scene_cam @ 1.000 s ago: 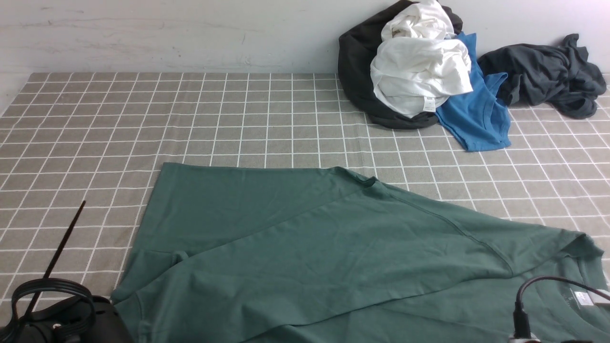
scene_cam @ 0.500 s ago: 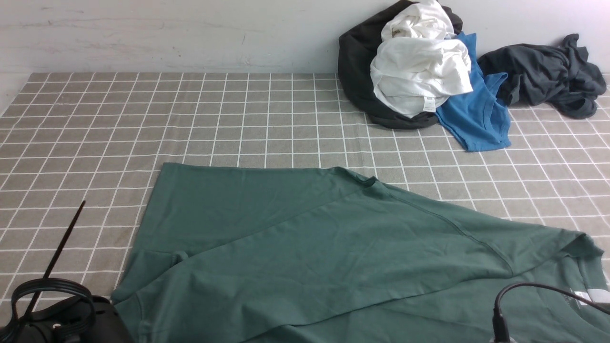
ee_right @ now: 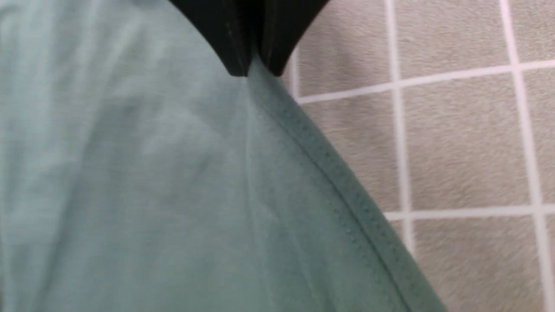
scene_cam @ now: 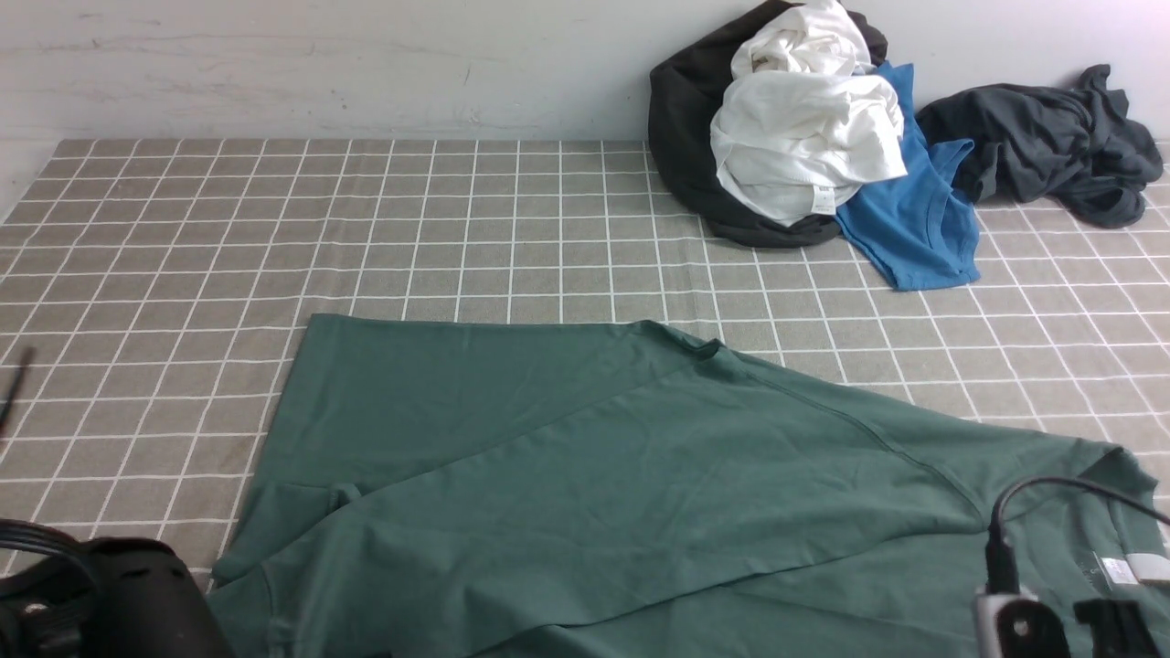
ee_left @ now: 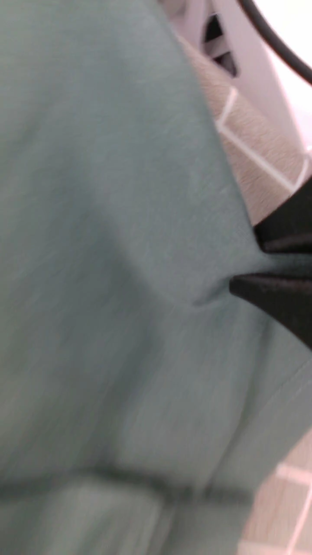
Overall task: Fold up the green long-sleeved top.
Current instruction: Use both arms simultaneously to clamp the lower edge of the clothing fabric, then use both arms to drag the lower edge of the fabric forward and fold it over the upper edge, then use the right arm to clamp the right edge of the fabric, then use the right arm to drag the right edge of the fabric to the left and folds it over the left edge
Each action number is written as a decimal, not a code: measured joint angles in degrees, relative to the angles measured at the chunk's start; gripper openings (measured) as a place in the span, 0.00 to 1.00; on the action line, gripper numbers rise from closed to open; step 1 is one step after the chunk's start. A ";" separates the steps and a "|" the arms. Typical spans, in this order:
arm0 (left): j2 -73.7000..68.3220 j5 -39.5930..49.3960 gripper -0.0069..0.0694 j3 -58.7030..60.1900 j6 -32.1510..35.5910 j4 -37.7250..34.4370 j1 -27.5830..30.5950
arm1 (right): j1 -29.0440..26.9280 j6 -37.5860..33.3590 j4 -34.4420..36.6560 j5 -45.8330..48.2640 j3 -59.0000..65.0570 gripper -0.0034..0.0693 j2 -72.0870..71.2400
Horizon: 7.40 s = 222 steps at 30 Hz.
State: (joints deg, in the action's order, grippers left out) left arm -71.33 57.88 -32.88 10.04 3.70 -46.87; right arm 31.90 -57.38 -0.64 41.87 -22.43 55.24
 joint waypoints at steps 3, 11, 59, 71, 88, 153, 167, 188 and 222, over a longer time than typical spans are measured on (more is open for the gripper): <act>1.87 1.25 0.10 -3.67 -0.07 1.61 1.87 | 0.00 3.51 -2.01 2.69 -4.05 0.05 0.60; 2.16 4.81 0.11 -19.34 7.47 4.23 17.31 | -4.25 8.09 -4.01 6.93 -18.73 0.05 8.88; -52.15 -2.19 0.42 -69.09 21.25 -2.07 40.93 | -21.28 8.70 5.41 -0.93 -67.04 0.22 65.33; -47.47 6.11 0.62 -69.34 5.73 -0.91 40.82 | -20.96 25.45 5.99 -2.61 -67.46 0.58 59.38; -47.12 12.22 0.08 -69.39 9.95 -6.88 38.36 | -9.78 24.39 20.61 -6.53 -67.54 0.11 69.86; -26.96 -20.71 0.08 -20.79 12.10 -11.79 40.51 | -41.89 49.68 5.33 3.37 -41.29 0.72 46.07; -29.23 -22.21 0.08 -21.45 12.10 -10.95 40.51 | -41.89 52.70 5.44 -1.59 -41.64 0.77 53.86; -27.93 -21.69 0.08 -21.38 12.10 -11.68 40.45 | -41.90 49.32 -2.65 7.27 -46.77 0.13 39.55; 24.90 6.78 0.08 -21.77 11.87 -17.05 40.50 | 9.38 45.26 8.44 16.48 -91.53 0.13 63.26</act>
State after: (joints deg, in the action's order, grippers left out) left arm -46.43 64.66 -54.66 21.91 -13.35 -6.37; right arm 41.28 -12.11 7.81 58.34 -113.95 118.50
